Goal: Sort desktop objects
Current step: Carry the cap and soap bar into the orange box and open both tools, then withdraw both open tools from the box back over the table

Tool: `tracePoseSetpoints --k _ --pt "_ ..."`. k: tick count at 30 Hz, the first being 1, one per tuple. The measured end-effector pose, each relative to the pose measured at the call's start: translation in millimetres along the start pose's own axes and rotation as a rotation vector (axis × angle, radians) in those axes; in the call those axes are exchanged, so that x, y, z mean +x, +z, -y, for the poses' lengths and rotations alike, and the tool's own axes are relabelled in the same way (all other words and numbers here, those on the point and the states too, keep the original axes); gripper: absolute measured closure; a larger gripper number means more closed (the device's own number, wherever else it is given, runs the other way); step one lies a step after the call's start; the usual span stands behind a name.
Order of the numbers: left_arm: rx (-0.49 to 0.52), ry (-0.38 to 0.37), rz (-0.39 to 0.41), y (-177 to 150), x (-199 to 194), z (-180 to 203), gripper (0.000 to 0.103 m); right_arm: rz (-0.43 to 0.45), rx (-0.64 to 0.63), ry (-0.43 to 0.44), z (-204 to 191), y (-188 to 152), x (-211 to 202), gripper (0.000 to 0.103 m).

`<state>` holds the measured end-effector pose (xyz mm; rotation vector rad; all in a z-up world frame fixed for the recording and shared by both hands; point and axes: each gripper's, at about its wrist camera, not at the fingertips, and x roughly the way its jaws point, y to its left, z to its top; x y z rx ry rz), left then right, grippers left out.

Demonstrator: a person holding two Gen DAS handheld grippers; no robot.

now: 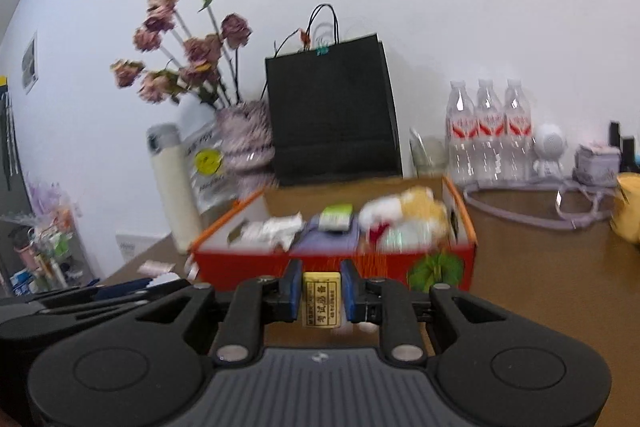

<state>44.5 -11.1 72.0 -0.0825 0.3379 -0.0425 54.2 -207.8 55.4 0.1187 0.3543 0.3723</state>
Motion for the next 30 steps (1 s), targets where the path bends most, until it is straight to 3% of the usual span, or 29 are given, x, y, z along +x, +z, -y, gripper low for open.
tracePoseSetpoints --k 4,7,9,14,18,22,25,27,28,30 --pt "0.007 0.005 0.033 36.0 44.1 -3.1 0.064 0.015 0.029 0.002 11.5 38.2 48.1 0.084" --pt "0.000 -0.001 0.005 56.3 85.4 -8.1 0.064 -0.027 0.036 0.017 15.9 60.9 83.2 0.084" --pt "0.012 -0.044 -0.059 68.9 121.1 -14.6 0.064 -0.083 0.056 0.050 21.1 73.7 112.4 0.084" --pt "-0.039 0.025 -0.225 87.2 205.6 -36.7 0.064 -0.321 0.130 0.071 45.3 93.6 204.7 0.084" --pt "-0.021 0.010 -0.387 79.1 250.2 -43.4 0.064 -0.486 0.152 -0.018 59.7 85.6 259.6 0.084" --pt "-0.006 -0.020 -0.482 66.2 269.2 -45.6 0.062 -0.592 0.132 -0.073 57.9 75.4 286.4 0.082" --pt "-0.036 -0.069 -0.456 70.7 264.3 -49.6 0.045 -0.634 0.102 -0.100 52.6 69.7 297.2 0.070" --pt "-0.036 -0.079 -0.463 75.9 256.9 -48.0 0.023 -0.635 0.097 -0.099 49.2 72.7 294.7 0.059" --pt "-0.034 -0.055 -0.452 80.0 252.6 -47.4 0.020 -0.628 0.101 -0.094 48.3 76.0 291.3 0.057" --pt "-0.011 -0.040 -0.435 90.8 243.7 -47.6 0.017 -0.611 0.089 -0.088 45.9 89.2 281.0 0.041"
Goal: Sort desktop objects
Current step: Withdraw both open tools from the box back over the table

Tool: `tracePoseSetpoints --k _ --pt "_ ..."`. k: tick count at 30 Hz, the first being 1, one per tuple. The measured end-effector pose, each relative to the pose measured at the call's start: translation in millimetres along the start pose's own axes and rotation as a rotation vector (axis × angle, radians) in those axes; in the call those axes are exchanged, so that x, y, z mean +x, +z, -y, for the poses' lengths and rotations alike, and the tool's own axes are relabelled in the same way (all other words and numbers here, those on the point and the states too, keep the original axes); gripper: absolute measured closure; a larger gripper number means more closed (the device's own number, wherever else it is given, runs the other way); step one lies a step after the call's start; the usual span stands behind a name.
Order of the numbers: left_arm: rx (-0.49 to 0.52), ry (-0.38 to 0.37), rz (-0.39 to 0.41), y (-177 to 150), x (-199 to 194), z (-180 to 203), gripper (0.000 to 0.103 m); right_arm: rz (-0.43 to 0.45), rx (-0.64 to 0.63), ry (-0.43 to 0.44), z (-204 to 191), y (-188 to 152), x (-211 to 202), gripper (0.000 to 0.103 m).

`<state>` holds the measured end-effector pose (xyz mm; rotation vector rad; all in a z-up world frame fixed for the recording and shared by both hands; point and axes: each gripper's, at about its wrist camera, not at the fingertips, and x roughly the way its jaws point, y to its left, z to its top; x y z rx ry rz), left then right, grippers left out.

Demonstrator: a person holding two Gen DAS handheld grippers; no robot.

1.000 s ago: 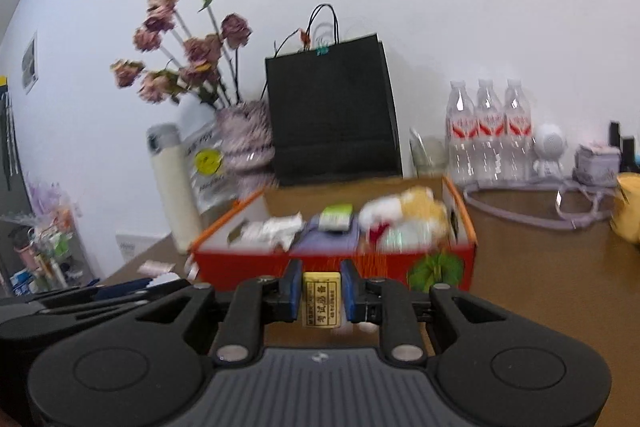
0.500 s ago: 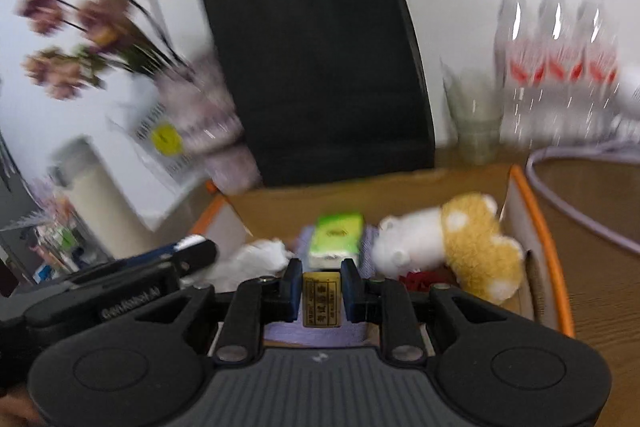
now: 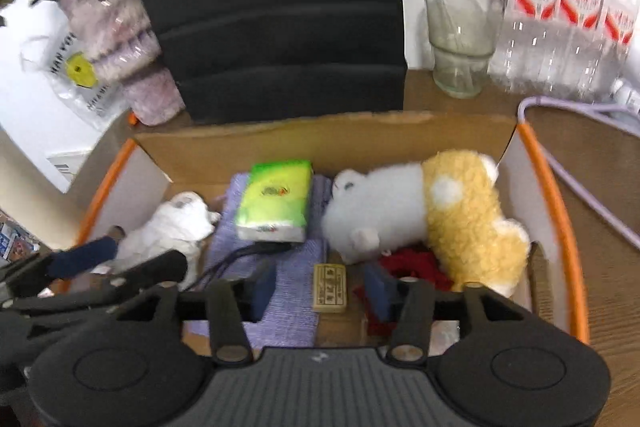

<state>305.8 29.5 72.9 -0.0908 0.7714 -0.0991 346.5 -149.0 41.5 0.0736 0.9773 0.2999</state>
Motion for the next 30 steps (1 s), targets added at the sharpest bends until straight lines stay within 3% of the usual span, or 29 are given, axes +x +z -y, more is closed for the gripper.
tracePoseSetpoints --k 2,4,9,16,21,26,28,30 --pt "-0.006 0.021 -0.020 5.5 -11.3 -2.8 0.012 0.005 -0.011 -0.013 0.5 5.1 -16.1 0.031" --pt "-0.030 0.042 -0.043 8.9 -22.8 -6.9 0.000 0.002 -0.017 -0.027 2.7 7.1 -31.7 0.031" --pt "-0.048 0.091 -0.163 11.9 -40.1 -8.3 0.000 -0.031 -0.029 -0.080 12.6 4.1 -66.1 0.019" --pt "0.025 0.141 -0.223 -15.1 -63.6 -1.3 0.000 -0.044 -0.022 -0.107 25.1 -22.3 -102.8 0.019" --pt "-0.004 0.151 -0.217 -30.3 -84.3 -2.7 0.000 -0.036 0.000 -0.115 34.4 -45.2 -121.1 0.017" --pt "0.055 0.188 -0.090 -42.2 -111.1 15.2 0.000 0.025 -0.041 -0.069 20.1 -71.8 -135.6 0.017" --pt "0.103 0.193 0.047 -52.4 -129.8 25.2 0.000 0.088 -0.083 -0.049 11.3 -84.2 -143.8 0.017" --pt "0.130 0.175 0.210 -66.8 -148.9 32.8 0.000 0.212 -0.129 -0.037 2.2 -101.3 -155.8 0.017"
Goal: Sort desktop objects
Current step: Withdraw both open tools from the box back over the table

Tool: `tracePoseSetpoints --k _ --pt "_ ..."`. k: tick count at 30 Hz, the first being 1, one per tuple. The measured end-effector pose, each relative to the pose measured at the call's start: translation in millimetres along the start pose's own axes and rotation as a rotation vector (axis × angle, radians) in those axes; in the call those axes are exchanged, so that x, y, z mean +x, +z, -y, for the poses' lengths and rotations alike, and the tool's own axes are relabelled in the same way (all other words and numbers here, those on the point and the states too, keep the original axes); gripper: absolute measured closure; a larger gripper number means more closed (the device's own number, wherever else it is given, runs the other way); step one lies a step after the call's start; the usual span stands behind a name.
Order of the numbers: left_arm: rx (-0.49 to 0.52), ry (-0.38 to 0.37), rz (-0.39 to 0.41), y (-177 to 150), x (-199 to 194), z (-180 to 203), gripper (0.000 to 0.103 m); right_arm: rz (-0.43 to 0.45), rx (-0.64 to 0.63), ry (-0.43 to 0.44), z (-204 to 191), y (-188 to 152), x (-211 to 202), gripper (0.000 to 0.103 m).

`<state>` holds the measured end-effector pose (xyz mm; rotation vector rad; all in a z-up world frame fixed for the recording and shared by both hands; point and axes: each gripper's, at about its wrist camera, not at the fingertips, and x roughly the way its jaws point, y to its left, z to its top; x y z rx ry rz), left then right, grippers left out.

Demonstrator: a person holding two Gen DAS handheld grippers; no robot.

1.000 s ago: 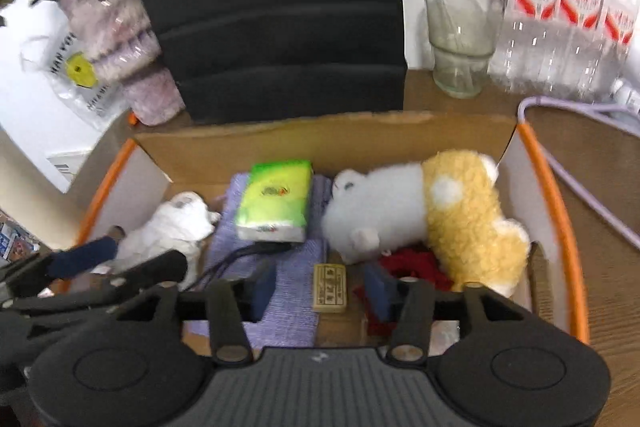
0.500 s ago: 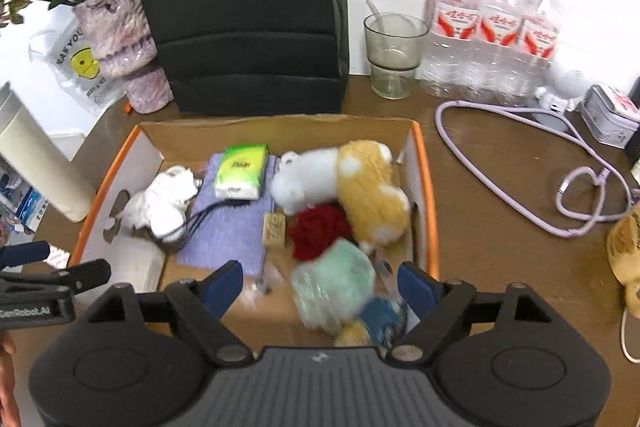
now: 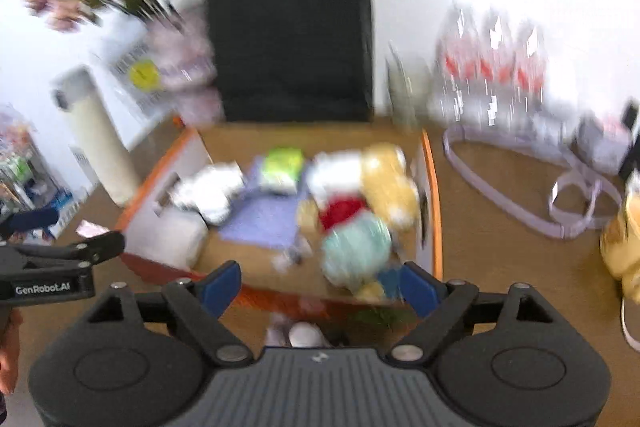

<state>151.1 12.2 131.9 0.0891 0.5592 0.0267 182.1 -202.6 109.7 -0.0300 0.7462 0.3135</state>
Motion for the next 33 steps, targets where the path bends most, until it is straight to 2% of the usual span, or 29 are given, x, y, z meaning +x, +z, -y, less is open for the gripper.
tracePoseSetpoints --k 2,4,6,9,16,21,27,30,33 --pt "-0.012 0.001 0.117 -10.7 -17.2 4.4 0.000 0.132 -0.025 0.004 -5.9 -15.1 -13.8 0.014" --pt "-0.040 -0.007 0.141 -16.9 -25.5 7.3 0.000 0.229 -0.039 0.023 -9.4 -29.2 -22.9 0.013" --pt "-0.064 -0.036 0.145 -21.7 -31.2 8.4 0.000 0.275 -0.047 0.014 -13.1 -38.1 -27.4 0.013" --pt "-0.055 -0.038 0.159 -27.8 -38.7 11.7 0.000 0.303 -0.059 -0.001 -20.0 -45.8 -33.8 0.013" --pt "-0.064 -0.046 0.154 -55.7 -58.4 12.8 0.000 0.260 -0.009 0.028 -22.1 -70.4 -43.0 0.009" --pt "-0.045 -0.056 0.060 -115.6 -75.1 18.0 0.000 0.123 0.103 0.057 -15.1 -124.2 -43.4 0.009" --pt "-0.044 -0.075 -0.081 -182.8 -96.5 28.5 0.000 0.042 0.141 0.023 -13.1 -196.0 -57.2 0.009" --pt "-0.084 -0.105 -0.106 -203.3 -117.4 28.3 0.000 0.026 0.136 0.047 -13.6 -219.3 -73.7 0.009" --pt "-0.087 -0.129 -0.106 -214.4 -135.9 26.3 0.000 0.021 0.106 0.011 -16.6 -235.7 -91.4 0.009"
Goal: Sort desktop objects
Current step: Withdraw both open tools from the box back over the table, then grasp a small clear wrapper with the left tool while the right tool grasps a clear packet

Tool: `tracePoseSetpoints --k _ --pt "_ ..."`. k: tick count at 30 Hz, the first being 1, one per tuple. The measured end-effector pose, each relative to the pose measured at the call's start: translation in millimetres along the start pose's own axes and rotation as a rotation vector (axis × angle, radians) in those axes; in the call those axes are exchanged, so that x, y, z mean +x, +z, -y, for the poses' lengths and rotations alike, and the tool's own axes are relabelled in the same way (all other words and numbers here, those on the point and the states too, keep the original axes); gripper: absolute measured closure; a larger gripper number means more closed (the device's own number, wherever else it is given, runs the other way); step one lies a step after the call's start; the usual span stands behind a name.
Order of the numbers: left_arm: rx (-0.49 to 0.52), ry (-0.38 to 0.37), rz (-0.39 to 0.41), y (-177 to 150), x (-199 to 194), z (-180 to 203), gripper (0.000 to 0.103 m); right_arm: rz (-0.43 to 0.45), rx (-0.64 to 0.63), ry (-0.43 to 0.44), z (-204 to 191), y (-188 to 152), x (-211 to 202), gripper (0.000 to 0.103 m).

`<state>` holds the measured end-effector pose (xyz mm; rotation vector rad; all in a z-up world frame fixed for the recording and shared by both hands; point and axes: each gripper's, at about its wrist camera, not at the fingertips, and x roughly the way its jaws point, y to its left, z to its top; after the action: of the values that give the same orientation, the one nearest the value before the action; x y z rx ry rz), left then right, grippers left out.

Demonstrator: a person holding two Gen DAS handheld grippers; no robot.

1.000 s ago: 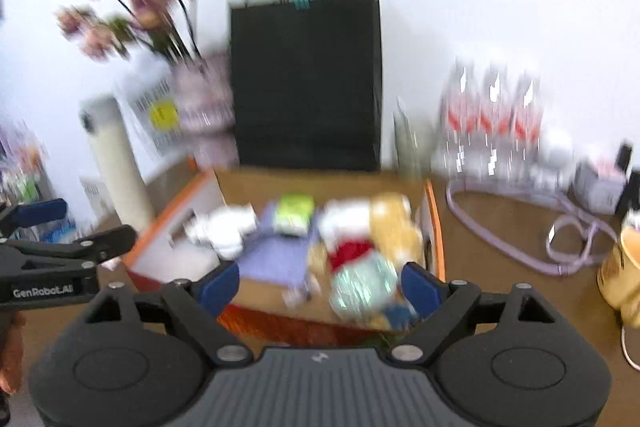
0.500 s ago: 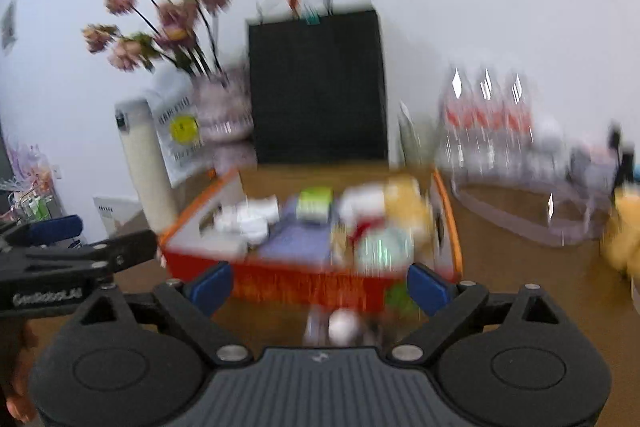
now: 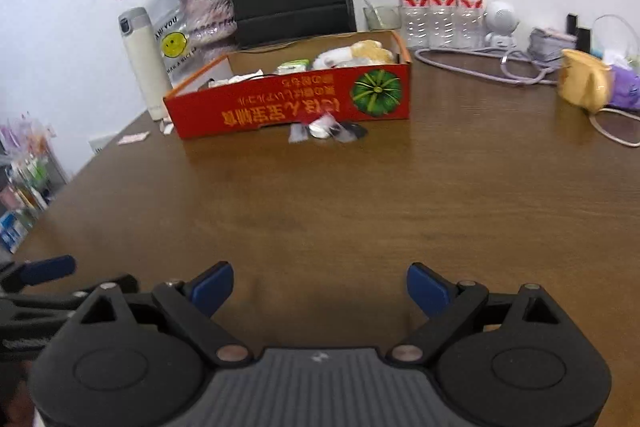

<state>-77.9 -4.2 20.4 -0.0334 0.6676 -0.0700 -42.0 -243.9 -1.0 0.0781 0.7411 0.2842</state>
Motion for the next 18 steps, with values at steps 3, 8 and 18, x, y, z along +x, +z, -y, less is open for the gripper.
tracePoseSetpoints --k 3,8,18 --pt "-0.004 0.010 0.002 -6.6 -8.2 -4.8 0.000 -0.007 0.013 0.025 2.5 -13.1 -10.3 0.009" --pt "-0.032 0.015 -0.017 3.3 4.8 -6.0 0.000 0.014 0.028 0.042 4.9 -9.6 -2.3 0.012" --pt "-0.013 -0.084 -0.021 50.1 60.3 0.0 0.008 0.079 -0.083 0.056 18.0 30.7 33.1 0.063"
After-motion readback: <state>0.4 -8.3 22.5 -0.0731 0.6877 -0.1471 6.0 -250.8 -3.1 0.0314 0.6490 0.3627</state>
